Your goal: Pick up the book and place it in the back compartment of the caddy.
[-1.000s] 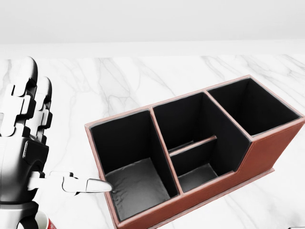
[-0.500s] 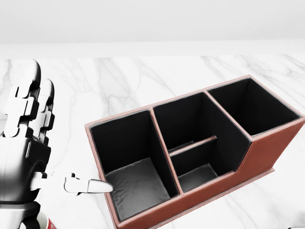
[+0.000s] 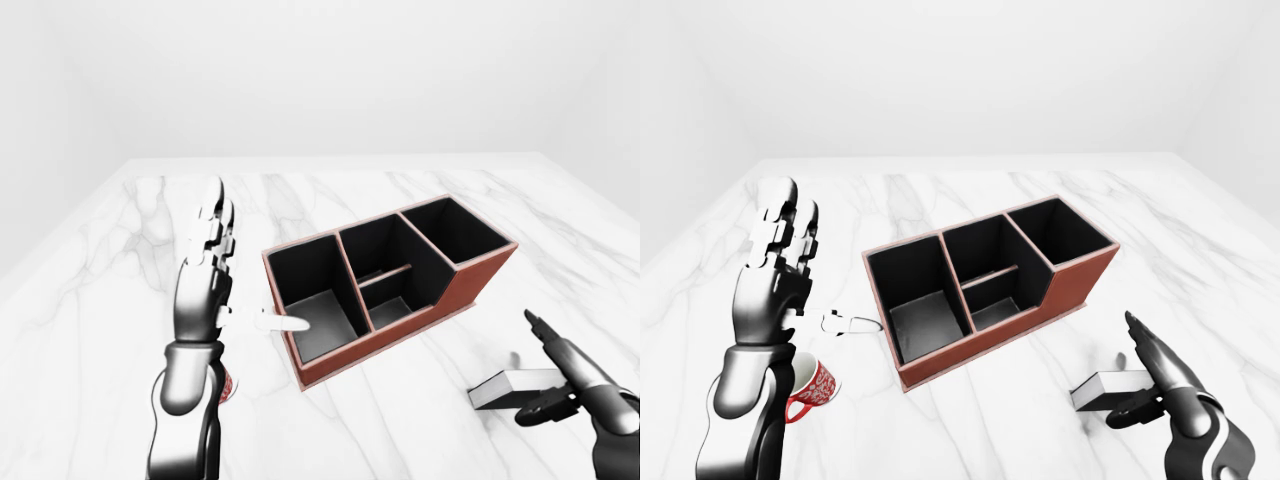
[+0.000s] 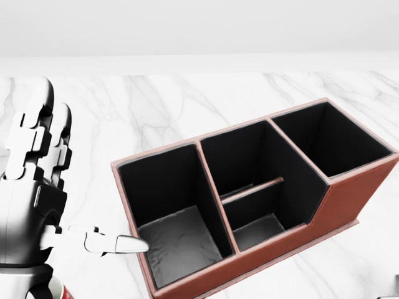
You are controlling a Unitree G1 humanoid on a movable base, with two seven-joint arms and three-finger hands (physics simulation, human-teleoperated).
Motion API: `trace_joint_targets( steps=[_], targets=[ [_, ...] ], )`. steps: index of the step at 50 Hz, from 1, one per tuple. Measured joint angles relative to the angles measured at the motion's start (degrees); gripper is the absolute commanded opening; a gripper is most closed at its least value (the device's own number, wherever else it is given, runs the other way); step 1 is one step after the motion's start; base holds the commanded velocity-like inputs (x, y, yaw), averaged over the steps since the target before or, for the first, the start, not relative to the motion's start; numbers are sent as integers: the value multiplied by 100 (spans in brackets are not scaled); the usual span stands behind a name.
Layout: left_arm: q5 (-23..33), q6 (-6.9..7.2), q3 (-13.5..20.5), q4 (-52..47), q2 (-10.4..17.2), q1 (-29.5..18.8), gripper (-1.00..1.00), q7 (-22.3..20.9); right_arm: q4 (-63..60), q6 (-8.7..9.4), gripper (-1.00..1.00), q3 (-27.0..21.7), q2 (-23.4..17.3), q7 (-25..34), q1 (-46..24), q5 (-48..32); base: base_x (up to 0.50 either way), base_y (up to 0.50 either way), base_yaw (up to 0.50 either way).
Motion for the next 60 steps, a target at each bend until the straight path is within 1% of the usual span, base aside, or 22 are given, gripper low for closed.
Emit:
trace_joint_targets(
  steps=[15,16,17,18,26,32,41,50,60],
  targets=[
    [3,0,-2,-24,0,-8,100,-2,50,-9,100,33,-26,-55,1,-3,0,0,0],
    [4,0,-4,-24,-1,-5,100,-2,51,-9,15,34,-27,-56,1,-2,0,0,0],
    [4,0,-6,-22,-1,-2,100,-2,52,-16,-92,25,-32,-66,0,-19,0,0,0],
    [4,0,-7,-19,-1,1,100,-2,54,-22,-100,14,-38,-73,-1,-38,0,0,0],
    [3,0,-12,-2,-4,20,100,-1,70,-83,-100,-11,-68,14,22,-94,0,0,0],
    [2,0,-14,-5,-5,25,100,-2,110,-69,-100,36,-45,38,38,-82,0,0,0],
    [-2,0,-9,-9,-4,21,100,-2,-15,-12,-100,85,22,76,67,-152,0,0,0],
    [-4,0,-11,-2,-5,19,100,2,-391,120,-100,129,164,295,85,-204,0,0,0],
    [3,0,-25,19,-8,29,100,8,-907,121,-100,96,242,553,33,-300,0,0,0]
  ],
)
